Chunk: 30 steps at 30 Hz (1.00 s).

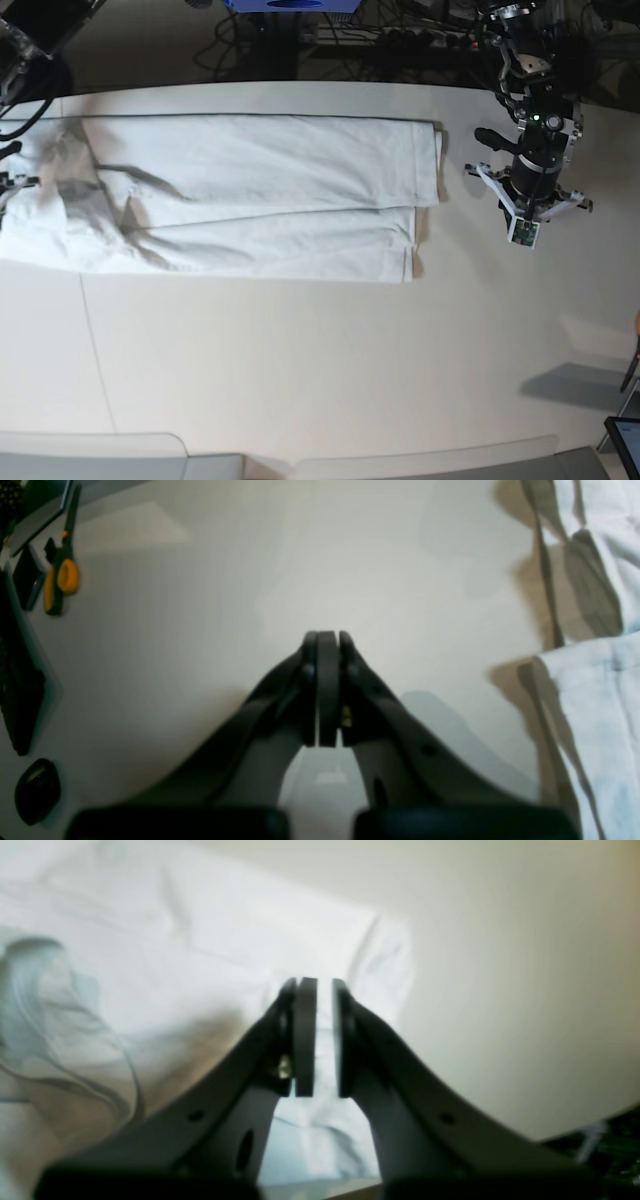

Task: Fold the T-shirt properly
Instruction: 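Grasp the shirt end with the right gripper and pull it outward, then regrasp the shirt end with the right gripper and straighten it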

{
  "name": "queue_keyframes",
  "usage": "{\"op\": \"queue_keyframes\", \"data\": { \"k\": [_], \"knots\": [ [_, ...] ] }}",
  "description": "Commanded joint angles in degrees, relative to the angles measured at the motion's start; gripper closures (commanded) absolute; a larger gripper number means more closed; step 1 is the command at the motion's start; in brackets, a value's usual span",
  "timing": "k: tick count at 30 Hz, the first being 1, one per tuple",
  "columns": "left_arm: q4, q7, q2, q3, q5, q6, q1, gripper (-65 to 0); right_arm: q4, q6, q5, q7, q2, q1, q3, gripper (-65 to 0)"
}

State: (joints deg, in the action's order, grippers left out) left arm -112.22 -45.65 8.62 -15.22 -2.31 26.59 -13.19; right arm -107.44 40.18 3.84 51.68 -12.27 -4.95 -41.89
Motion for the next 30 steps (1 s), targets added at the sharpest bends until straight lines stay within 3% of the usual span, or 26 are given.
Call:
{"op": "queue_keyframes", "data": {
  "k": [1, 4, 6, 10, 16, 20, 26, 30],
  "knots": [
    [-0.87, 0.94, 0.65, -0.12, 0.33, -0.52, 0.40, 0.0, -3.73, -0.18, 1.48, 0.93, -0.78, 0.51, -0.27, -16.4],
    [-0.79, 0.94, 0.39, -0.12, 0.33, -0.52, 0.40, 0.0, -8.03, -0.18, 9.66, 6.91, -0.87, 0.16, -0.62, -32.5],
    [-0.70, 0.94, 0.39, -0.12, 0.42, -0.52, 0.40, 0.0, -8.03, -0.18, 16.34, 10.60, -2.19, 0.16, -1.06, -38.0],
    [-0.70, 0.94, 0.39, -0.12, 0.24, -0.52, 0.40, 0.0, -8.03, -0.18, 30.67, 18.78, -2.80, -0.19, -6.07, -38.4],
    [-0.52, 0.94, 0.39, -0.12, 0.50, -0.52, 0.40, 0.0, -8.03, -0.18, 46.41, 21.95, -3.24, -3.88, -7.65, -38.4],
    [0.53, 0.94, 0.30, -0.03, 0.50, -0.52, 0.58, 0.0, -7.60, -0.18, 50.89, 22.03, -2.36, -5.38, -6.33, -38.6],
    [1.32, 0.94, 0.30, -0.03, 0.59, -0.52, 0.66, 0.0, -6.80, -0.18, 51.24, 21.51, -1.49, -6.17, 1.76, -38.6],
    [1.32, 0.94, 0.39, -0.03, 0.59, -0.52, 0.49, 0.0, -6.36, -5.59, 51.24, 19.75, -1.49, -6.35, 3.43, -38.6]
  ]
}}
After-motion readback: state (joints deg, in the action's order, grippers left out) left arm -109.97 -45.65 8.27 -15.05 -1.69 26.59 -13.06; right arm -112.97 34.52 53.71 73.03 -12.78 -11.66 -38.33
